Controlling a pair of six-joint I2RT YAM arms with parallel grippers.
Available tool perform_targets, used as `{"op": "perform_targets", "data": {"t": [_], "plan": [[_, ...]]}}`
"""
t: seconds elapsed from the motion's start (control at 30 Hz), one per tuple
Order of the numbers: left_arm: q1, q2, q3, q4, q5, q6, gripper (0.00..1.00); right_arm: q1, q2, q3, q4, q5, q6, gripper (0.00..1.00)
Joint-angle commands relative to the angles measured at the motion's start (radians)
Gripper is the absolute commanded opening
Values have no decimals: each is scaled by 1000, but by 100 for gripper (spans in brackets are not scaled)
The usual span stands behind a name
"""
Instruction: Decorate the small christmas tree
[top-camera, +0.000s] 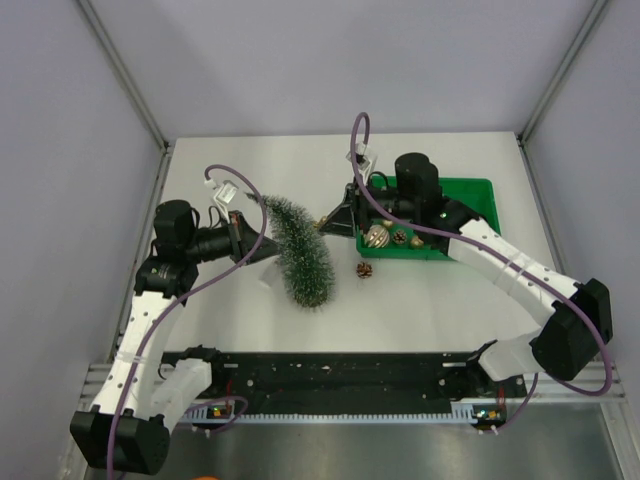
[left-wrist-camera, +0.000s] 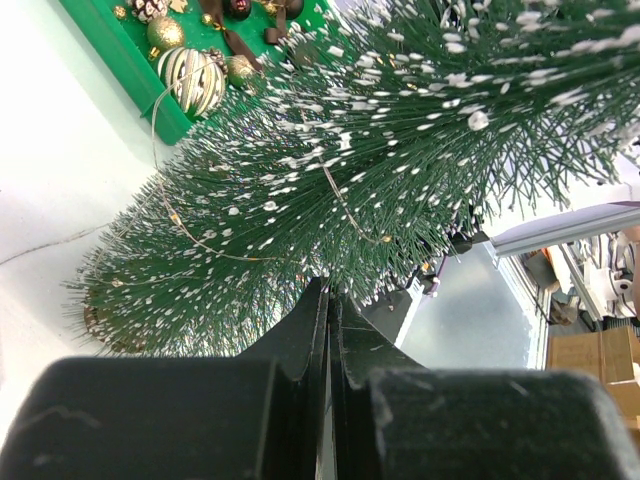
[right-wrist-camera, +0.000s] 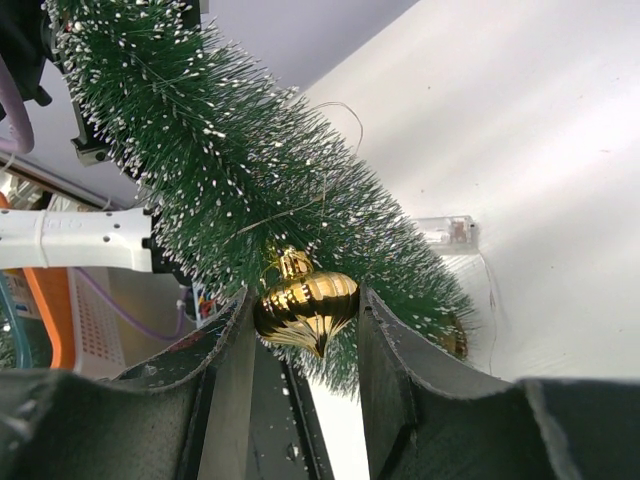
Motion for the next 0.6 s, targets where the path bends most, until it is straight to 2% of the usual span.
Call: {"op": "perform_targets", "data": {"t": [0.0, 0.57], "plan": [[-2, -11, 3, 48, 27, -6, 0, 10, -11, 60, 46, 31, -27, 13], [-4, -11, 0, 57, 29, -6, 0, -19, 15, 20, 99, 31, -8, 10]]}}
